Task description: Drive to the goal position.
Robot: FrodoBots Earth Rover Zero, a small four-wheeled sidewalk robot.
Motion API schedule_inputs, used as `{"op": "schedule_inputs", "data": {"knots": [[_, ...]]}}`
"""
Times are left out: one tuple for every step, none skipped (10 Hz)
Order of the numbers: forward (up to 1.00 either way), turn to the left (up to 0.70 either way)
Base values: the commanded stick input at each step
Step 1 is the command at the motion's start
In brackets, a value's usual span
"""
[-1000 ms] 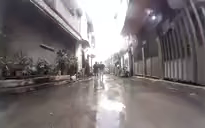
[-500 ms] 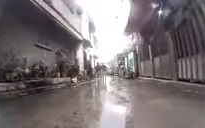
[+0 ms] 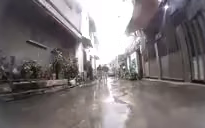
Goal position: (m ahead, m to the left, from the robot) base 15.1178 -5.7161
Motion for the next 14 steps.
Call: {"op": "schedule_inputs", "data": {"knots": [[0.99,-0.39],[0.99,0.0],[0.99,0.0],[0.99,0.0],[0.99,0.0],[0.99,0.0],[0.99,0.0],[0.99,0.0],[0.99,0.0],[0.99,0.0],[0.99,0.0],[0.99,0.0],[0.99,0.0],[0.99,0.0]]}}
